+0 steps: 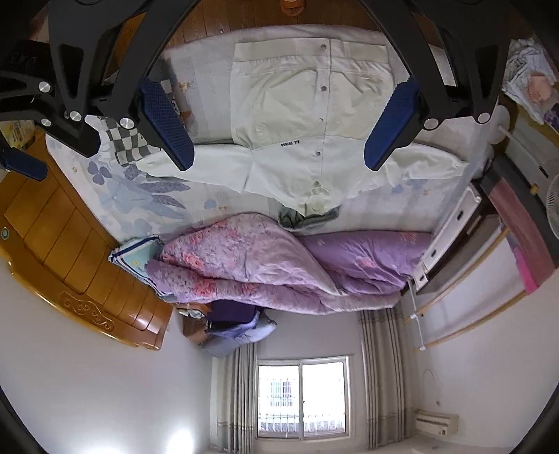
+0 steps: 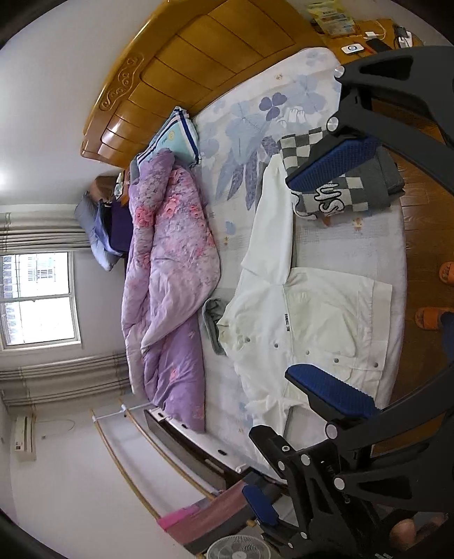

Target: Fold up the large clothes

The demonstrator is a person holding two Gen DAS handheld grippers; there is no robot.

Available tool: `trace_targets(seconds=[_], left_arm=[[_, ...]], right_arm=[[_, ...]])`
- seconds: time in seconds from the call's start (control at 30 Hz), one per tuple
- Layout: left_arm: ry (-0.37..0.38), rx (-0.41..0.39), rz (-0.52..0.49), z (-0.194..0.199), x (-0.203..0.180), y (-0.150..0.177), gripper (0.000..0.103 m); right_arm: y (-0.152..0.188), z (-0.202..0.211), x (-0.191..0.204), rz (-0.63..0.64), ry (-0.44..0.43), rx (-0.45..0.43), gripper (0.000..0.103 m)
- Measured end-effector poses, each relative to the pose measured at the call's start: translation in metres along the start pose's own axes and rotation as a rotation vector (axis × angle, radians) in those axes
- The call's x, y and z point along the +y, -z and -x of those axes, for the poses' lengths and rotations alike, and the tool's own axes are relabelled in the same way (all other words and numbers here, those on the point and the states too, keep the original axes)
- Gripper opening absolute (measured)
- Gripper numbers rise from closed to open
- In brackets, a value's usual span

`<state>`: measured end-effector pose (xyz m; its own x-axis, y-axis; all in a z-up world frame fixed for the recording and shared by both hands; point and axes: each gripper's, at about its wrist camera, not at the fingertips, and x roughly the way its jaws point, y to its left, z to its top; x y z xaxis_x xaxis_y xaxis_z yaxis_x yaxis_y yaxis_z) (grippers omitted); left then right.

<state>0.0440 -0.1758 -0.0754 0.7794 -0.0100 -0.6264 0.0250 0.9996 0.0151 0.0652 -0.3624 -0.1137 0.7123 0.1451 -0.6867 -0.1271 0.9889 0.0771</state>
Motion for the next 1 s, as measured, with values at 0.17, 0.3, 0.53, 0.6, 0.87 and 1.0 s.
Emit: trace_targets(seconds=[0.17,0.3,0.53,0.6,0.87,1.0], left_arm=[[0.011,-0.002,0.026,0.032,-0.012,-0.002,0.098],[-0.016,-0.010,0.019,0.047,-0.018,-0.004,0.098],[-0.039,-0.020,0.005,0.069,-0.015,-0.011,0.098],[-0.042,-0.024,-0.003,0.071,-0.013,-0.013,0.098],[-0.028,-0.054,-0.030,0.078,-0.001,-0.025,0.098],[-0.021,-0.054,-0.027,0.078,0.002,-0.027,0.098]], right_arm=[[0.002,0.027,-0.004,0.017,0.000,-0.027,0.095],[0.002,0.044,-0.007,0.018,-0.004,-0.049,0.095],[0.000,0.057,-0.004,-0.009,-0.010,-0.075,0.095],[-0.002,0.062,-0.002,-0.017,0.004,-0.085,0.095],[-0.008,0.073,0.012,-0.034,0.041,-0.104,0.095],[-0.009,0.077,0.023,-0.027,0.063,-0.112,0.095]])
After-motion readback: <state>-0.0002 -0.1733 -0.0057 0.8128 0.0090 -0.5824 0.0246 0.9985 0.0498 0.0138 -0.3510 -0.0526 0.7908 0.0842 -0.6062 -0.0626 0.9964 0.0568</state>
